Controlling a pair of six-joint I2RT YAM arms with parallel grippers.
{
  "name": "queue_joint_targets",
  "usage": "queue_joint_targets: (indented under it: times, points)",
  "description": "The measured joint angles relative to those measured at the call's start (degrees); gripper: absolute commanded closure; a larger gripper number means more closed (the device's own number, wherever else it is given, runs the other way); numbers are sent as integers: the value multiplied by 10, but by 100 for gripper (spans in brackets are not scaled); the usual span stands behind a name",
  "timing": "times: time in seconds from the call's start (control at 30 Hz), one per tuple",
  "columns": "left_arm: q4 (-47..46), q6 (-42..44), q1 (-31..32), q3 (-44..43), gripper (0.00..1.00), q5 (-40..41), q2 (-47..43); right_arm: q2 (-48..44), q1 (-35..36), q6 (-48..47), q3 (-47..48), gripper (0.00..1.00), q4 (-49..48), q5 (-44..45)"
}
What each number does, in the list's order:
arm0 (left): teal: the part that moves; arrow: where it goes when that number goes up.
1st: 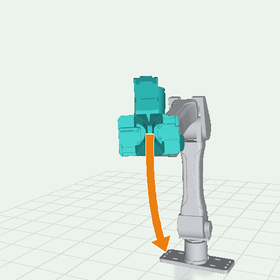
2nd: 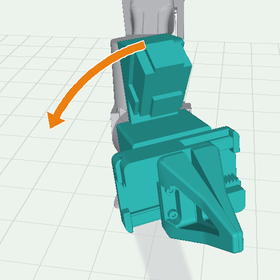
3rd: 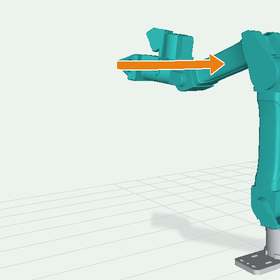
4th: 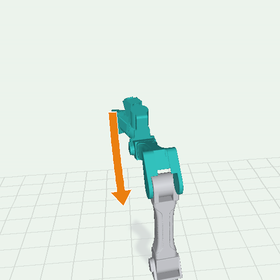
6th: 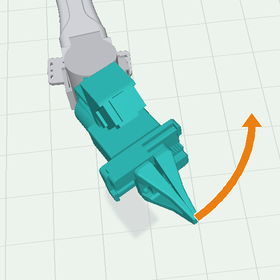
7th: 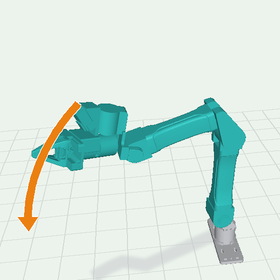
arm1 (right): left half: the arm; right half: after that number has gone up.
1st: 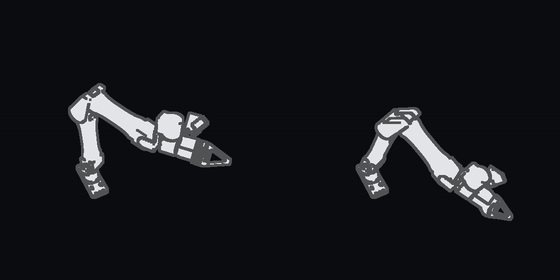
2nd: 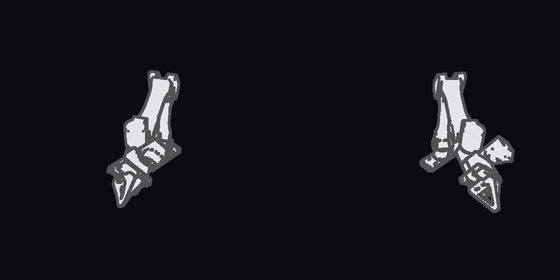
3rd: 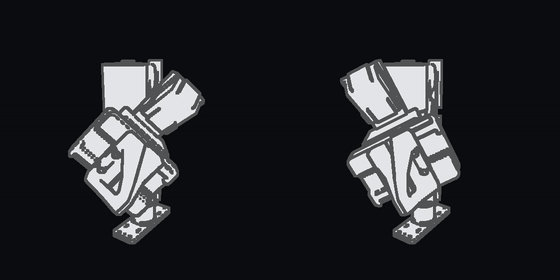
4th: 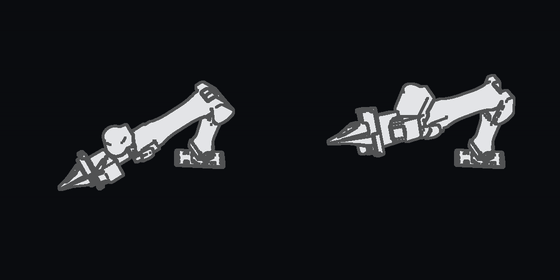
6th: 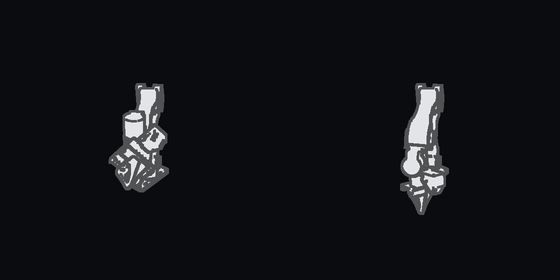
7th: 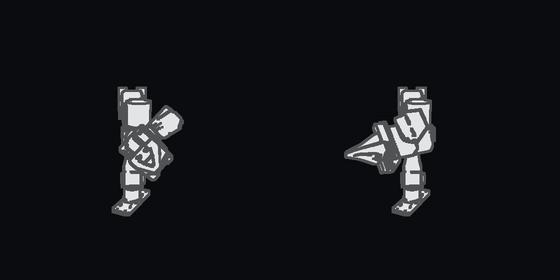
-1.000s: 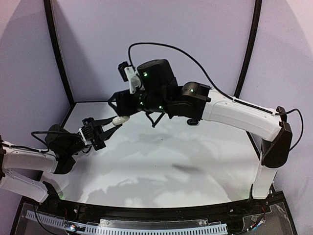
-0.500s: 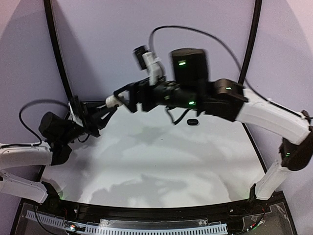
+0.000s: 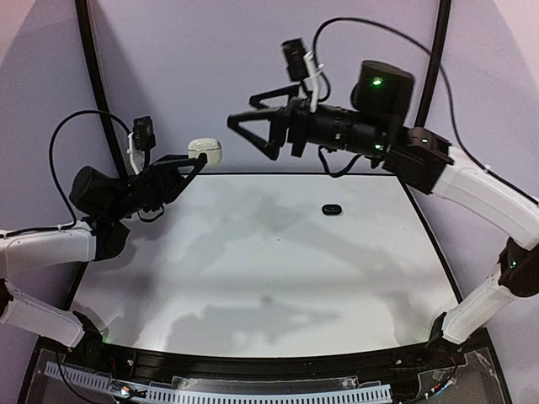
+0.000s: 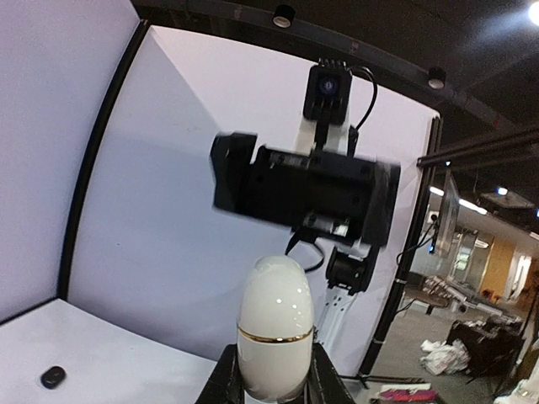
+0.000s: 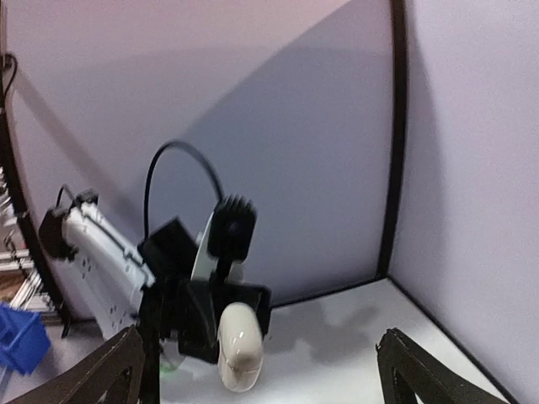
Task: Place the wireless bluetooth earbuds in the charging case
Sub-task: Pass from the left arm to the right
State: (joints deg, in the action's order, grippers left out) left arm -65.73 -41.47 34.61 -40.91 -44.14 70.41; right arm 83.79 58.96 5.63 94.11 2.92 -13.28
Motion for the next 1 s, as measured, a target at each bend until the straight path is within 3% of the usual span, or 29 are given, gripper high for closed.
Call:
queue_joint_targets:
  times: [0.07, 0.23, 0.47, 0.57, 0.73, 0.8, 0.83, 1.0]
  points:
    - [-2, -31, 0, -18, 99, -3, 17, 28, -20, -1, 5, 20, 9, -59]
    - [-3, -51, 0, -24, 99, -16, 32, 79, -69, 33, 19, 32, 36, -161]
    - [-12, -61, 0, -32, 99, -14, 46, 93, -77, 79, 24, 37, 24, -243]
    - [-16, -60, 0, -32, 99, -11, 52, 94, -76, 94, 28, 44, 19, -260]
    - [-23, -59, 0, -32, 99, -9, 58, 117, -76, 109, 52, 48, 15, -274]
    - [-25, -57, 0, -32, 99, -10, 59, 132, -76, 110, 68, 62, 21, -273]
    - [-29, -55, 0, -32, 99, -10, 59, 142, -76, 113, 77, 65, 28, -271]
    - [-33, -52, -2, -32, 99, -8, 61, 163, -76, 112, 102, 66, 45, -277]
